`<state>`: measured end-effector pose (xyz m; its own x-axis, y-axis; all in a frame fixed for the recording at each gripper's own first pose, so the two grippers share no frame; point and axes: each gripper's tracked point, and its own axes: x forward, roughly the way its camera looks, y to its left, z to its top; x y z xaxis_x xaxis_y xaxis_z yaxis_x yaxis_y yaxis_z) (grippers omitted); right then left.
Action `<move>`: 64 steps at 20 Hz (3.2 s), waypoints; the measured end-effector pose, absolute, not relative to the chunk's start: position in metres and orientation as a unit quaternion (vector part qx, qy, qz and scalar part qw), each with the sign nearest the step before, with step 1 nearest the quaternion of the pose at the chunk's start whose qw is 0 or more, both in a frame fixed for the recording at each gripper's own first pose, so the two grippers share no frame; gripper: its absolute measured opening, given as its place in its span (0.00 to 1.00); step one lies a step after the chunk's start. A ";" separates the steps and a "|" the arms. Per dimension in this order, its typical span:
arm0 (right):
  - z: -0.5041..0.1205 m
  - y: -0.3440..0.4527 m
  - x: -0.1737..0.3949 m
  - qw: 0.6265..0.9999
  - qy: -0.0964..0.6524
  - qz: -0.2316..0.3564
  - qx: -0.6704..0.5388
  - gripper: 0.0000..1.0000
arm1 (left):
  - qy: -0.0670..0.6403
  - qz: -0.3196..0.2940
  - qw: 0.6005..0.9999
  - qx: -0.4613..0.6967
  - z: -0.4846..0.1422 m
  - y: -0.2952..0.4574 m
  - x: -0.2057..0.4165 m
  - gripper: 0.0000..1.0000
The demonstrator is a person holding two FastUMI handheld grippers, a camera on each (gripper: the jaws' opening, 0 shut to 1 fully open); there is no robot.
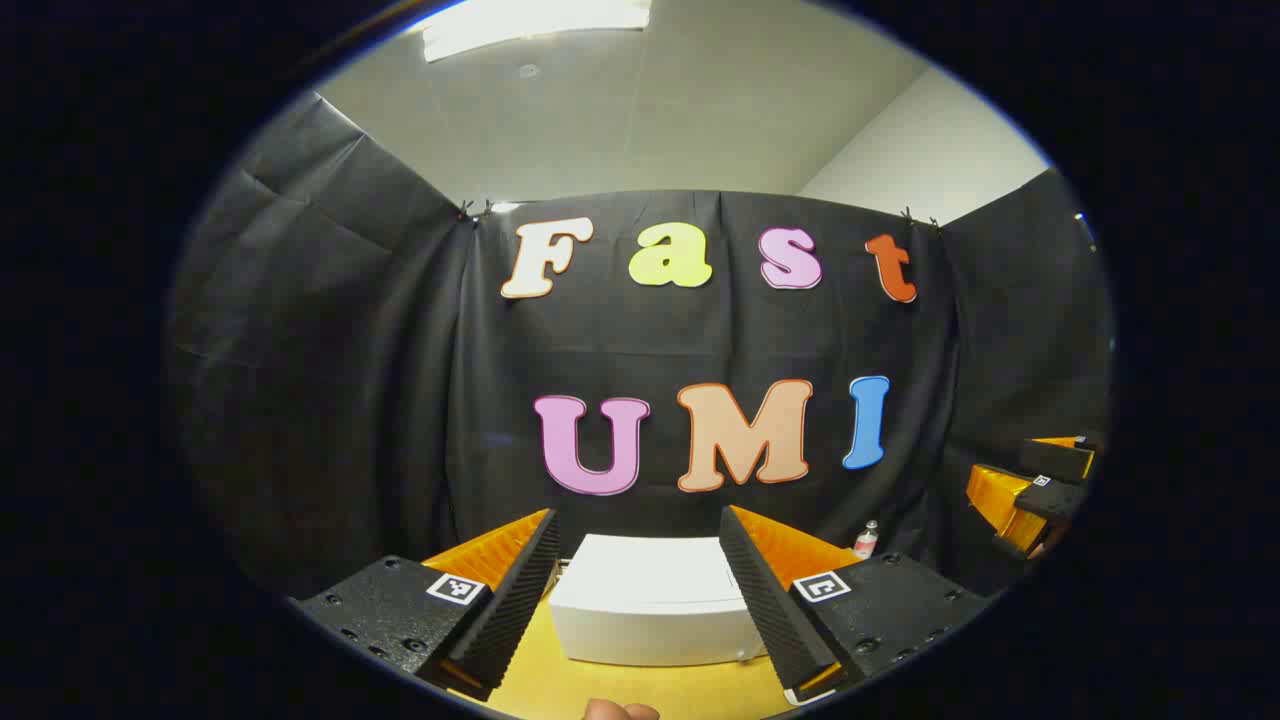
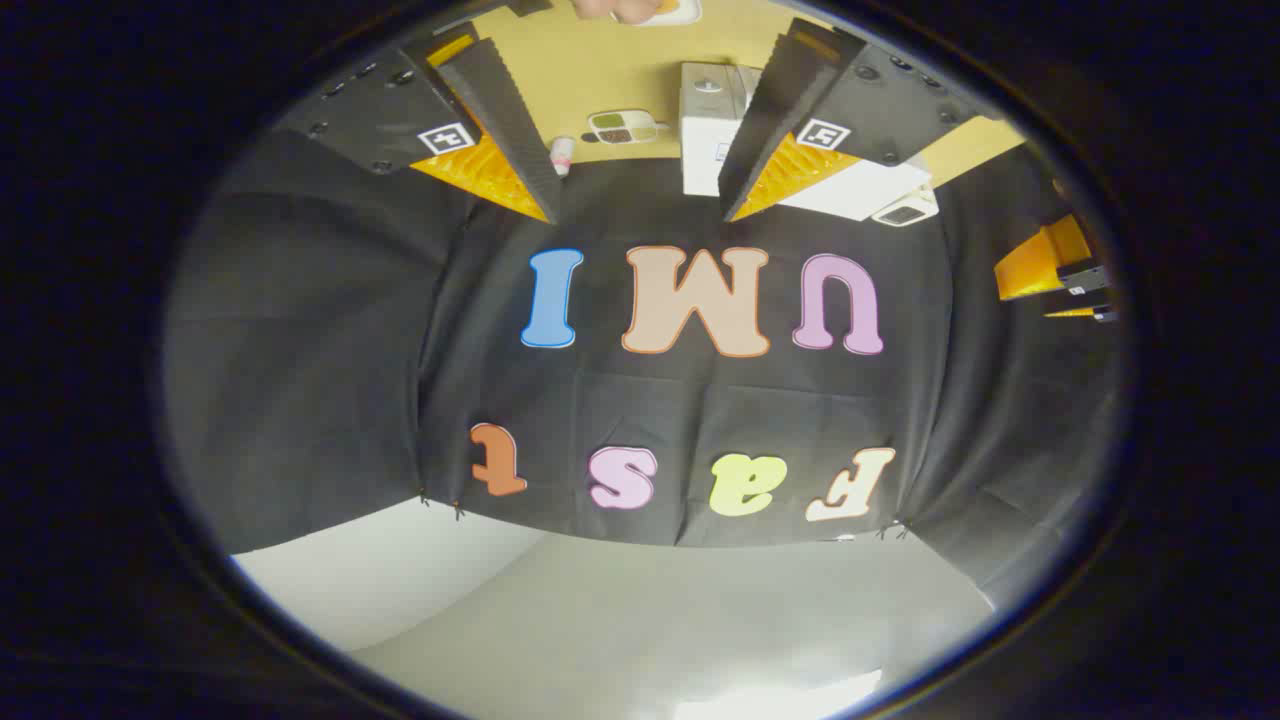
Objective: Open the microwave oven with the left hand, put the food in, and close the microwave oven.
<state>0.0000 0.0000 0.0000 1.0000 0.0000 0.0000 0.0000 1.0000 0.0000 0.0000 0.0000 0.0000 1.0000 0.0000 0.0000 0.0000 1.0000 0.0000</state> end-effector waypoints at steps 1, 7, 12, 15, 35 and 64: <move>0.001 -0.004 0.001 1.000 0.000 0.005 0.002 1.00 | 0.003 0.005 1.000 -0.002 0.000 -0.002 0.000 0.95; -0.006 -0.024 0.014 1.000 0.003 0.014 -0.001 0.96 | 0.019 0.020 1.000 0.011 -0.010 -0.013 0.005 0.96; -0.008 -0.026 0.021 1.000 0.003 0.020 -0.009 0.96 | 0.023 0.025 0.999 0.012 -0.010 -0.015 0.006 0.96; -0.012 -0.026 0.022 1.000 0.010 0.023 -0.007 1.00 | 0.030 0.023 0.999 0.012 -0.016 -0.017 0.009 0.96; 0.007 -0.037 0.019 1.000 -0.007 0.014 -0.008 1.00 | 0.030 -0.030 0.999 0.012 -0.085 -0.062 0.035 0.97; 0.034 -0.123 -0.026 0.993 -0.042 -0.093 -0.064 0.96 | 0.274 -0.096 0.955 0.058 -0.374 -0.168 0.112 0.60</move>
<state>-0.0265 -0.1235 0.0340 0.9791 -0.1799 0.0950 0.1906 0.9743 -0.1199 0.1115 -0.1678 -0.3738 0.8311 -0.1515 -0.5351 0.2154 0.9748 0.0587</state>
